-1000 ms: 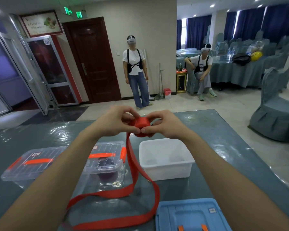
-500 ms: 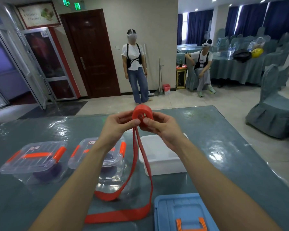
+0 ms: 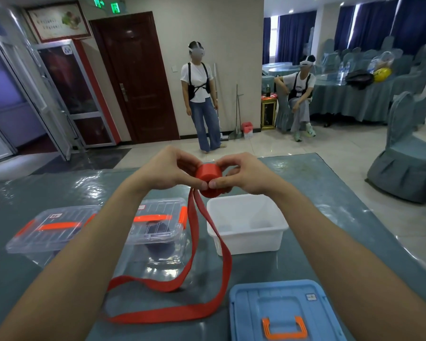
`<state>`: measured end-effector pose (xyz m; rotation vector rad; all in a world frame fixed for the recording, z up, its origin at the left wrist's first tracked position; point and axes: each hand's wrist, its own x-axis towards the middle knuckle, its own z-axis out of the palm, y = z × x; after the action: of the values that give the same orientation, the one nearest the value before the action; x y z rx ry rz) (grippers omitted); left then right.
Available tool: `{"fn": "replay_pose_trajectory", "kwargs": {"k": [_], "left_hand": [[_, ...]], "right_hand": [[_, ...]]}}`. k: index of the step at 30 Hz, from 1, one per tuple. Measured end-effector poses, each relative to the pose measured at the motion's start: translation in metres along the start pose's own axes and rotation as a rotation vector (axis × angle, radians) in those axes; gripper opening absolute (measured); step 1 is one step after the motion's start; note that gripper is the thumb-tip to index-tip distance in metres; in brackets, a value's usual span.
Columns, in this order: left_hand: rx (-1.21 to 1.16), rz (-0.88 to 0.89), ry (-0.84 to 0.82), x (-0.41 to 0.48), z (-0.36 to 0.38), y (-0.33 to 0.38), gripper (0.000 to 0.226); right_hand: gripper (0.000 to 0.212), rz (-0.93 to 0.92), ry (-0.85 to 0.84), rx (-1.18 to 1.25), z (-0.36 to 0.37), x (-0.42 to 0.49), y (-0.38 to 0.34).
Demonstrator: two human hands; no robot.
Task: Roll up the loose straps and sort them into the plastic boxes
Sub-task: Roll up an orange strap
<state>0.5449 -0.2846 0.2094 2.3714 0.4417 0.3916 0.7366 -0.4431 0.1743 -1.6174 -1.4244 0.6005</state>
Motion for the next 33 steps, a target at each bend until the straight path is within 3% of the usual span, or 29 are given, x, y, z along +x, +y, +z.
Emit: {"fn": "replay_pose_trajectory", "kwargs": {"k": [5, 9, 12, 19, 22, 26, 29, 33], "left_hand": [[0.061, 0.033, 0.003, 0.000, 0.002, -0.002, 0.037], [0.138, 0.050, -0.030, -0.001, 0.005, -0.002, 0.037], [0.038, 0.051, -0.007, -0.003, 0.005, -0.006, 0.042], [-0.480, 0.000, 0.134, -0.024, 0.030, -0.036, 0.052], [-0.613, -0.008, 0.222, -0.021, 0.040, -0.030, 0.043], [-0.653, -0.033, 0.281, -0.020, 0.042, -0.031, 0.052], [-0.592, -0.015, 0.261, -0.023, 0.039, -0.037, 0.058], [-0.429, -0.009, 0.189, -0.024, 0.032, -0.039, 0.059]], "right_hand": [[0.057, 0.004, 0.015, 0.028, 0.007, -0.003, 0.004], [0.058, -0.017, -0.056, -0.101, 0.008, 0.002, -0.001], [0.053, -0.061, 0.011, -0.096, 0.006, 0.003, 0.000], [0.057, -0.093, 0.155, 0.524, 0.006, -0.002, 0.014], [0.061, -0.062, 0.166, 0.666, 0.016, -0.003, 0.015], [0.054, -0.038, 0.131, 0.807, 0.029, -0.008, 0.018], [0.050, -0.008, 0.059, 0.784, 0.025, -0.011, 0.022], [0.053, 0.015, 0.016, 0.552, 0.013, -0.014, 0.022]]}}
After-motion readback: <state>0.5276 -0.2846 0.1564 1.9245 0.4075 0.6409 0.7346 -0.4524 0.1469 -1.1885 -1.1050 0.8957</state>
